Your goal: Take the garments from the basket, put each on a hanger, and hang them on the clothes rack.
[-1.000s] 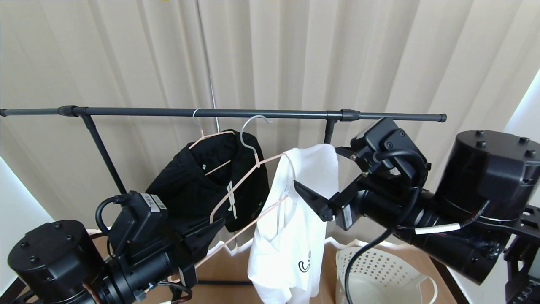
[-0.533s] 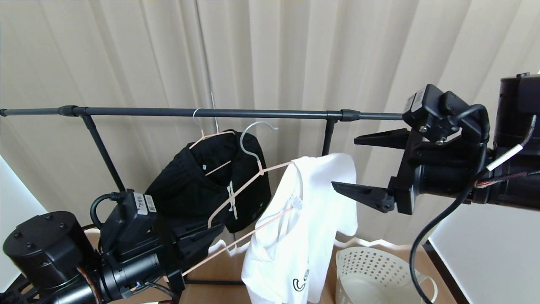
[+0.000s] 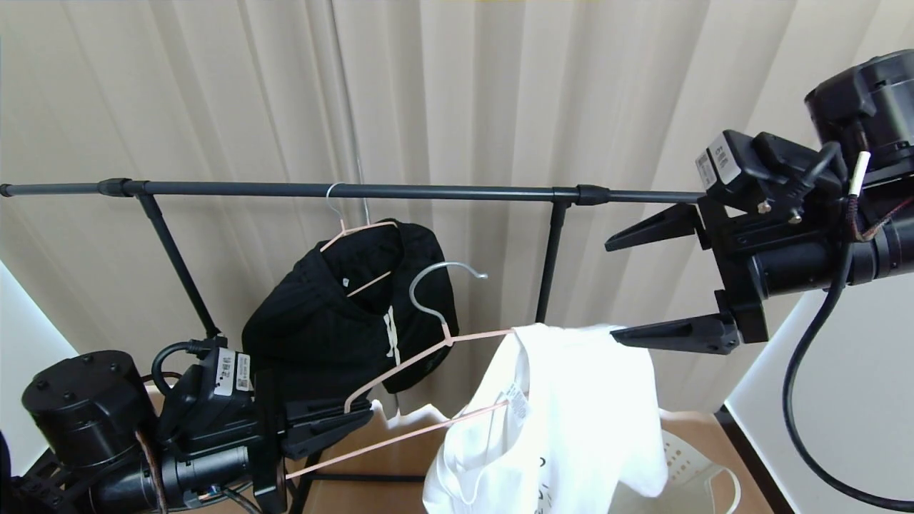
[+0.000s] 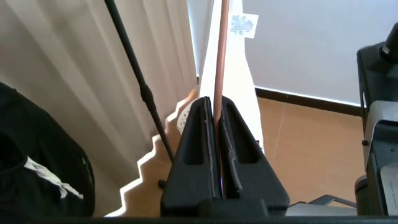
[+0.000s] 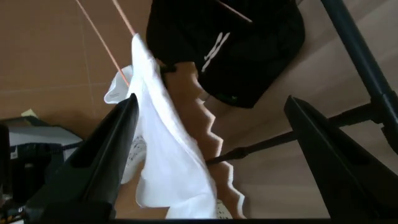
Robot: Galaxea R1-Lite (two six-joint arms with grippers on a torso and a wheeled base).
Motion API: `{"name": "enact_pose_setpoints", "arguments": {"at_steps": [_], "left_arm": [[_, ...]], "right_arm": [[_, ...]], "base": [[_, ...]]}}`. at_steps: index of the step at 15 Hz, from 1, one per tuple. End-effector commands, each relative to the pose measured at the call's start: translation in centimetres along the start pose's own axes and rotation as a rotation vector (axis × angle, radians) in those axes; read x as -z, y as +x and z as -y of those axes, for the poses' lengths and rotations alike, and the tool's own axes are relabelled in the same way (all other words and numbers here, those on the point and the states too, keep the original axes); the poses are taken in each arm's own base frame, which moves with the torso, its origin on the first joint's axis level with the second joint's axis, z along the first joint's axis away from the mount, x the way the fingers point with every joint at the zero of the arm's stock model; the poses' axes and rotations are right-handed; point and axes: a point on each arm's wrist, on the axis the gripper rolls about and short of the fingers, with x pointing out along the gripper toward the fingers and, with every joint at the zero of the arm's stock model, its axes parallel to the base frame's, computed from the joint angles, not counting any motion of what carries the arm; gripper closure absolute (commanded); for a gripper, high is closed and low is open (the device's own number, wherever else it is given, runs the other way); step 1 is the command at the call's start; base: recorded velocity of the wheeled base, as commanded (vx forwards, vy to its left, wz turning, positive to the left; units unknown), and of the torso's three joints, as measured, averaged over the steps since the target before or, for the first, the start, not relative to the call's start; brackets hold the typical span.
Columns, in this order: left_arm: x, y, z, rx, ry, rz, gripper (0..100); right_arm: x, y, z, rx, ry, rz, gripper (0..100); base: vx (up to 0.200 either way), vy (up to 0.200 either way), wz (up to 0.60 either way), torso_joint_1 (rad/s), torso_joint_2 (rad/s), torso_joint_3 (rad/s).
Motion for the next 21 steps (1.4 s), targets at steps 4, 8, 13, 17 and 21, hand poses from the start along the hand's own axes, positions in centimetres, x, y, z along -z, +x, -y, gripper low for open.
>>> {"name": "enact_pose_setpoints", "arguments": {"at_steps": [4, 8, 13, 17, 21], "left_arm": [[0.4, 0.0, 0.1, 0.006, -0.014, -0.013, 100], [-0.2, 0.0, 0.5, 0.017, 0.008, 0.003, 100], [-0.6, -0.4, 1.2, 0.026, 0.016, 0.011, 100], [-0.8, -0.2, 1.4, 0.040, 0.022, 0.017, 100], [-0.6, -0.2, 1.5, 0.044, 0.019, 0.010, 100]], "right_arm": [[1.1, 3.1, 1.5, -0.187, -0.013, -0.042, 0], [1.2, 6.3, 0.9, -0.277, 0.003, -0.068, 0], [1.3, 8.5, 0.9, -0.318, 0.008, -0.079, 0], [1.2, 9.8, 1.1, -0.322, 0.000, -0.098, 0], [0.5, 9.9, 0.9, -0.323, -0.022, -0.089, 0]], "base": [[0.000, 0.000, 0.00, 0.000, 0.00, 0.000], [0.000, 0.000, 0.00, 0.000, 0.00, 0.000], [0.000, 0.000, 0.00, 0.000, 0.00, 0.000], [0.000, 0.000, 0.00, 0.000, 0.00, 0.000], [0.000, 0.000, 0.00, 0.000, 0.00, 0.000]]}}
